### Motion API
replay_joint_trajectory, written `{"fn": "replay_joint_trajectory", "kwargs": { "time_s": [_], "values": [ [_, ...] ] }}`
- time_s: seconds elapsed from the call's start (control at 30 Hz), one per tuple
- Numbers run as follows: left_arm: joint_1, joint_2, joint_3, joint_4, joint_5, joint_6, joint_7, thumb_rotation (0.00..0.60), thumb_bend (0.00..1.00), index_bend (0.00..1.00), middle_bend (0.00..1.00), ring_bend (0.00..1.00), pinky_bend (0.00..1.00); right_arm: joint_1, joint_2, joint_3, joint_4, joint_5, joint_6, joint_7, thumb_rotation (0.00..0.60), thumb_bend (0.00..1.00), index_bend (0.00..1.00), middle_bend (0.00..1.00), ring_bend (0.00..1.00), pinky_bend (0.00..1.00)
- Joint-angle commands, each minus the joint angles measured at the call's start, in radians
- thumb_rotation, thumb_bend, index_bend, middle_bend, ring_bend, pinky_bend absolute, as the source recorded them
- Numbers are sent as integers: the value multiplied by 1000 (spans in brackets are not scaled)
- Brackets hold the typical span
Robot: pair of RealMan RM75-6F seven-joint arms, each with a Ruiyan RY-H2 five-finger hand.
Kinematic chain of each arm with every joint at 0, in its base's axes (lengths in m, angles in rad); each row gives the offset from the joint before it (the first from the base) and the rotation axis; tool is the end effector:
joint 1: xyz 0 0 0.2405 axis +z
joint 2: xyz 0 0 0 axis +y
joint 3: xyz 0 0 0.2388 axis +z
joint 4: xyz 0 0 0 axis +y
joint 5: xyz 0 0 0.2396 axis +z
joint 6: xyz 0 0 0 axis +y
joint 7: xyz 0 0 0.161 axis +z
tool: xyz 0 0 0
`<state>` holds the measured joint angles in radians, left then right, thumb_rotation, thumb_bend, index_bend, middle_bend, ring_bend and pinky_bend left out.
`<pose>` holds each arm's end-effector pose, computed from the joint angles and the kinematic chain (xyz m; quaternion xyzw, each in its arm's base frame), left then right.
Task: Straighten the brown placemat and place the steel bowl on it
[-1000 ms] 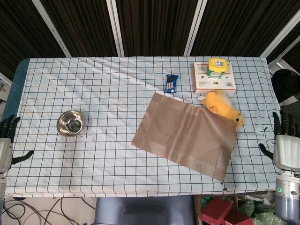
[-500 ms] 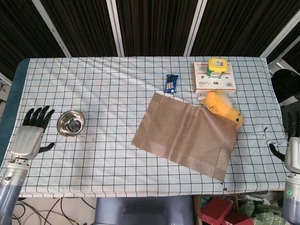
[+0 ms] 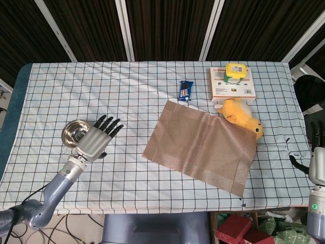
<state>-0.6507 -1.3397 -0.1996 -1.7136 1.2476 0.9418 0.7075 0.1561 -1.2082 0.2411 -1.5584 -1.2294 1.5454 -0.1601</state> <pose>-0.1218 0.3287 -0.0038 -0.8132 -0.2011 -0.3055 0.4527 -0.3112 -0.2568 0.1586 0.4811 -0.3371 0.3961 0.7057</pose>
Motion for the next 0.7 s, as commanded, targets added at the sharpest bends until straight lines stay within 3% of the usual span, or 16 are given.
{"fn": "replay_joint_trajectory", "kwargs": {
  "time_s": [0.03, 0.33, 0.7],
  "values": [
    [-51, -67, 8, 39, -53, -29, 66, 600, 43, 134, 62, 0, 71, -1, 1, 1, -2, 0, -7, 9, 600, 106, 0, 0, 0, 165],
    [-146, -213, 28, 153, -138, -39, 196, 600, 46, 127, 61, 0, 70, -2, 1, 3, -8, -5, -22, 35, 600, 111, 0, 0, 0, 165],
    [-223, -339, 26, 287, -178, -16, 251, 600, 47, 30, 46, 0, 68, -4, 7, 8, -13, 0, -44, 66, 600, 112, 0, 0, 0, 164]
  ]
}}
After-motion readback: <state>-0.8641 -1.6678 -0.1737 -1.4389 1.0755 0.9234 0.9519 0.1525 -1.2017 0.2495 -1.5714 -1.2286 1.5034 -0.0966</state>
